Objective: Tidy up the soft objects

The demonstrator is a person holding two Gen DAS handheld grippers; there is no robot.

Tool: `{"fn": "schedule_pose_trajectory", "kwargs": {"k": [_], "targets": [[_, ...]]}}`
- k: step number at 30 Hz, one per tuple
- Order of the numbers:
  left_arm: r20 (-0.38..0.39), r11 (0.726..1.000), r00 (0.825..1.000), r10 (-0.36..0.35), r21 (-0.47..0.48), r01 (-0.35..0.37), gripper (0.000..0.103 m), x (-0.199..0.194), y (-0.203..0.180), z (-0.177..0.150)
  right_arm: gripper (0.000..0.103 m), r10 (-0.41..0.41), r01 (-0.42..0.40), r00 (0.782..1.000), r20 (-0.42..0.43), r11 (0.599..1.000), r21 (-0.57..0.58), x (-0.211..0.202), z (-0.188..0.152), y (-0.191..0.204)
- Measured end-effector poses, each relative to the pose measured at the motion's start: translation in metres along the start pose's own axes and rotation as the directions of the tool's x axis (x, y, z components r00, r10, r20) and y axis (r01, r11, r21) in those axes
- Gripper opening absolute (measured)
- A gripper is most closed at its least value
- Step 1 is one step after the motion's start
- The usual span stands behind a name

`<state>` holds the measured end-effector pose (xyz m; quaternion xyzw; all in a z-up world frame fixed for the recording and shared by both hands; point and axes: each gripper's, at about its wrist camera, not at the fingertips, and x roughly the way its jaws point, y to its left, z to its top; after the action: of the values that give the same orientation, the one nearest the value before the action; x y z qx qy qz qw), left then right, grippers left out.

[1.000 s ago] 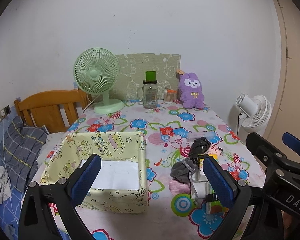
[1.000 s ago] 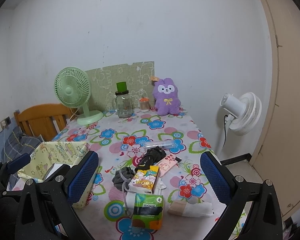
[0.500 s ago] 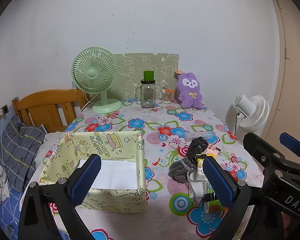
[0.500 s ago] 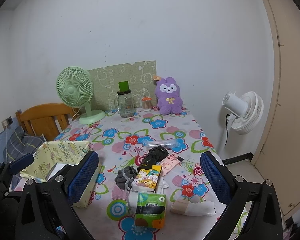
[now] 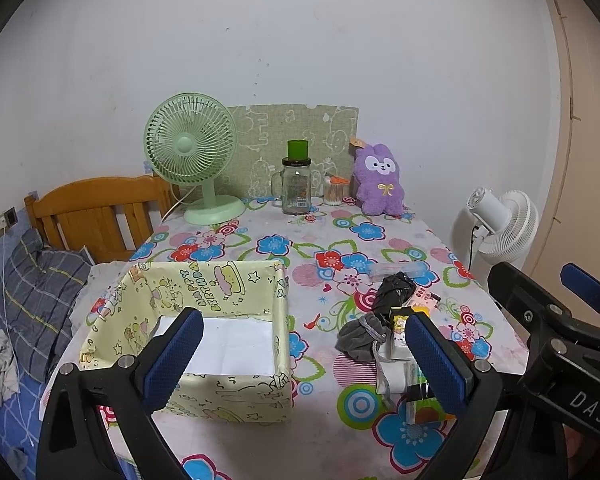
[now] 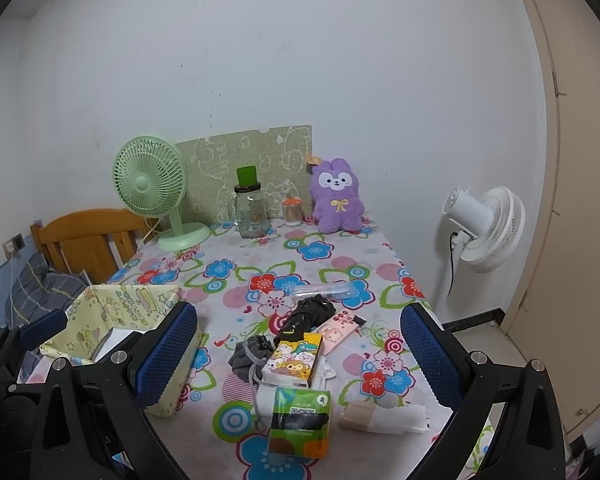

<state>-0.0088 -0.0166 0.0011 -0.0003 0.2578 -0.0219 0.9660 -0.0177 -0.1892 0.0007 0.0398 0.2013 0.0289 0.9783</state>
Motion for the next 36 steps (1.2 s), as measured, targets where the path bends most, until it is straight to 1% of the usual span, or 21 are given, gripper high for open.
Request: {"fn": "schedule_pose_trajectory", "kwargs": {"k": [5, 19, 22, 27, 30, 33, 36], "targets": [[0.011, 1.000, 1.000, -0.001, 0.003, 0.001, 0.099, -0.002, -0.002, -0.002, 0.103, 0.009, -0.009, 1.000, -0.001, 1.000, 0.000, -0.002, 0.000, -0.002], [0.000, 1.000, 1.000, -0.018, 0.008, 0.018, 0.099, 0.000, -0.011, -0.004, 0.102, 0.001, -0.001, 1.000, 0.005, 1.000, 0.000, -0.005, -0.001, -0.006], [0.011, 1.000, 1.000, -0.025, 0.012, 0.025, 0.096, 0.000, -0.013, -0.005, 0.102, 0.002, -0.002, 1.000, 0.005, 1.000, -0.002, -0.005, -0.002, -0.007], [-0.003, 0.999, 0.999, -0.045, 0.015, 0.045, 0.096, 0.004, -0.021, -0.008, 0.102, -0.002, 0.002, 1.000, 0.008, 1.000, -0.016, -0.006, -0.006, -0.011], [-0.010, 0.997, 0.997, -0.076, 0.014, 0.076, 0.096, 0.006, -0.025, -0.012, 0.102, -0.003, 0.003, 1.000, 0.004, 1.000, -0.016, -0.005, -0.009, -0.013], [-0.018, 0.995, 0.995, -0.101, 0.009, 0.101, 0.096, 0.010, -0.031, -0.018, 0.102, 0.002, -0.002, 1.000, -0.004, 1.000, -0.010, -0.003, -0.014, -0.018], [-0.042, 0.993, 0.992, -0.115, 0.014, 0.116, 0.096, 0.015, -0.039, -0.023, 0.102, -0.003, 0.003, 1.000, -0.022, 1.000, -0.012, -0.001, -0.018, -0.021]]}}
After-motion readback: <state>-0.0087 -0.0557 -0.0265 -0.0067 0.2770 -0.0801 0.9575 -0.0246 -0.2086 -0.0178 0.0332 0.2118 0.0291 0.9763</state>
